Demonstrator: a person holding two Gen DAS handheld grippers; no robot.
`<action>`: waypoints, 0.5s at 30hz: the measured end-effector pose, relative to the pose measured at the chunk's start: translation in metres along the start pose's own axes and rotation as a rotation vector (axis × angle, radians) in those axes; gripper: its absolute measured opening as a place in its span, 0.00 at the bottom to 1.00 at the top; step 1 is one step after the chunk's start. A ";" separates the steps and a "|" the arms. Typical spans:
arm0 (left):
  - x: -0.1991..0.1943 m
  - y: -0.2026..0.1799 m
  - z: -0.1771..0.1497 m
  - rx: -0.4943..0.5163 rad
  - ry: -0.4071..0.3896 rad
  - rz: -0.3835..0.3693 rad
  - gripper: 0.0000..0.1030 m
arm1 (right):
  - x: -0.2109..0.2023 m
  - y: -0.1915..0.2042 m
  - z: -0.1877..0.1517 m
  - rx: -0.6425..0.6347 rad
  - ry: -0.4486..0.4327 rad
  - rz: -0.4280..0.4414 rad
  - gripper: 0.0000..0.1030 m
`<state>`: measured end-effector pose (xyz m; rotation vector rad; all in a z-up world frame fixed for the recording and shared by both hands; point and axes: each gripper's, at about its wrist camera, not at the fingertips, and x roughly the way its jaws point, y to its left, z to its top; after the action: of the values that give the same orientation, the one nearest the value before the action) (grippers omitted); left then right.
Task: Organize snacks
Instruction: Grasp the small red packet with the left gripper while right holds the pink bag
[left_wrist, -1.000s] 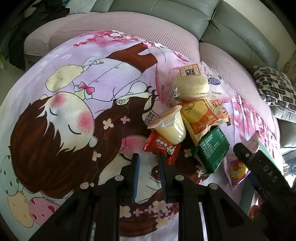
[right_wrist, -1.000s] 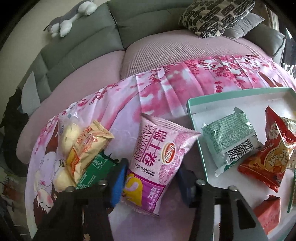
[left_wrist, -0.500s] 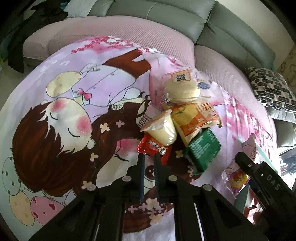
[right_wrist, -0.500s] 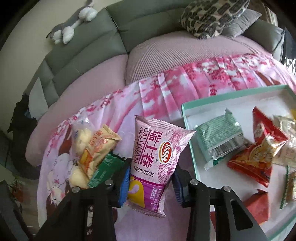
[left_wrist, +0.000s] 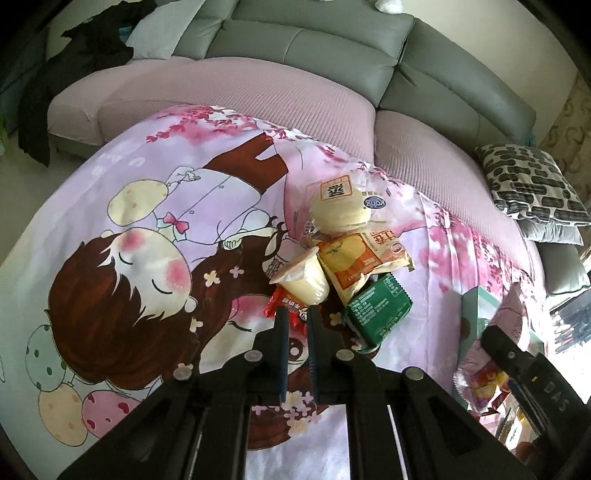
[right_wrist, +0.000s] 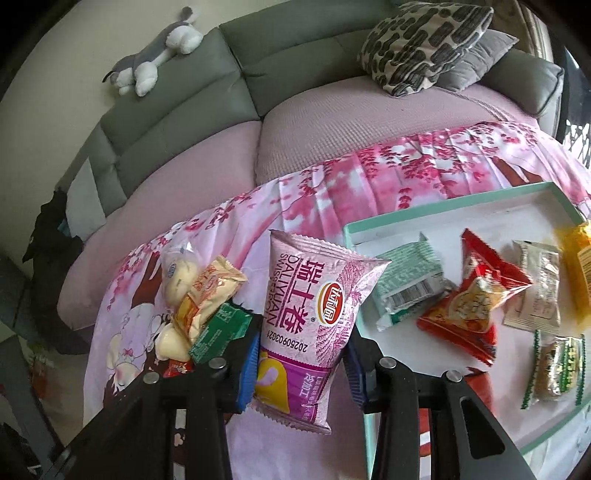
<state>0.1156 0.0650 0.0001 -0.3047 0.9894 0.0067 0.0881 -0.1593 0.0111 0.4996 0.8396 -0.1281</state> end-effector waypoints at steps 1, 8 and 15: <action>0.002 0.001 0.000 -0.001 0.004 0.007 0.09 | 0.001 -0.003 0.001 0.007 0.001 -0.002 0.41; 0.022 0.015 -0.001 0.006 0.011 0.048 0.12 | 0.009 -0.016 0.000 0.036 0.033 -0.008 0.41; 0.030 0.010 -0.003 0.072 0.005 0.060 0.49 | 0.013 -0.019 -0.001 0.034 0.048 -0.026 0.41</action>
<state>0.1284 0.0701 -0.0281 -0.2092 1.0010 0.0254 0.0899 -0.1739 -0.0061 0.5255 0.8921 -0.1547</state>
